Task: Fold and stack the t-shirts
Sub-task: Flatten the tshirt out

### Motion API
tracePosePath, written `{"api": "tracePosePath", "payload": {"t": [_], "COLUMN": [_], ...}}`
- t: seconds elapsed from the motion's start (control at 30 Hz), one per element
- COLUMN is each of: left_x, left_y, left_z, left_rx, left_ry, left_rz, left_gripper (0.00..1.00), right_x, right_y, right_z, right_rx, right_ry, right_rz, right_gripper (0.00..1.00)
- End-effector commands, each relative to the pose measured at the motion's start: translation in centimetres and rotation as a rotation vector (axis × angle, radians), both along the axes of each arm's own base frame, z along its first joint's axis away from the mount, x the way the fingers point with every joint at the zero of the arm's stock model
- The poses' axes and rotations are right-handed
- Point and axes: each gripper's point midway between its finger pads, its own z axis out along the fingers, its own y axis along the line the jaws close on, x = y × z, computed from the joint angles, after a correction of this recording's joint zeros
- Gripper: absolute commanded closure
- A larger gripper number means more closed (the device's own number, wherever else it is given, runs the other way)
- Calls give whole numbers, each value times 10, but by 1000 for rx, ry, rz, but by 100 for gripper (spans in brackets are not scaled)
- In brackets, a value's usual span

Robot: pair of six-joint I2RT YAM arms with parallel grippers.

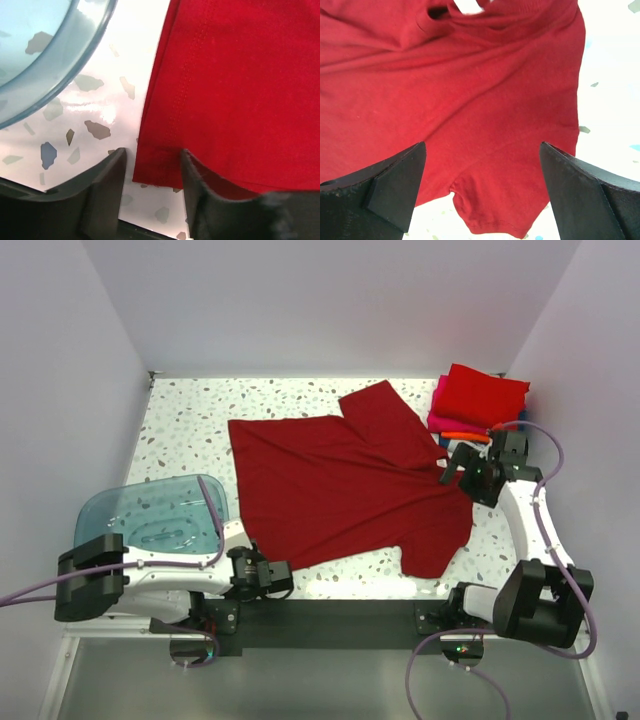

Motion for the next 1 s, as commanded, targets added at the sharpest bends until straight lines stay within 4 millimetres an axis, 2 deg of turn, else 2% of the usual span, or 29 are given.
{"api": "tracePosePath", "payload": {"t": [0.0,0.03,0.07,0.13,0.17,0.23,0.27,0.3,0.47,0.6,0.77,0.97], "left_x": [4,3,3,4,4,7,9,12,26,36,45,40], "left_y": [-16,-14,-13,-8,-8,-6,-7,-9,-23,-30,-32,-23], "left_z": [-2,-3,-2,1,3,13,18,25,57,67,67,61], "left_rx": [-23,-13,-9,4,0,-2,-6,-13,-37,-14,-3,-13], "left_ry": [-11,-6,-7,-13,-19,-42,-54,-67,-144,-160,-143,-129], "left_rz": [-33,-33,-29,-23,-17,-19,-22,-28,-89,-132,-158,-153], "left_gripper": [52,55,63,72,81,90,97,100,100,100,100,100], "right_x": [-11,-14,-15,-22,-24,-31,-36,-39,-58,-64,-70,-71], "right_y": [4,4,5,6,7,10,12,13,11,9,5,-1], "right_z": [-12,-13,-15,-18,-19,-26,-33,-35,-39,-30,-29,-27], "right_rx": [26,30,39,41,49,64,75,79,54,49,22,-4], "right_ry": [32,37,37,33,28,35,50,56,74,43,63,82], "right_rz": [-17,-24,-40,-58,-74,-82,-86,-88,-113,-153,-187,-207], "right_gripper": [1,2,1,1,1,1,1,1,2,2,1,1]}}
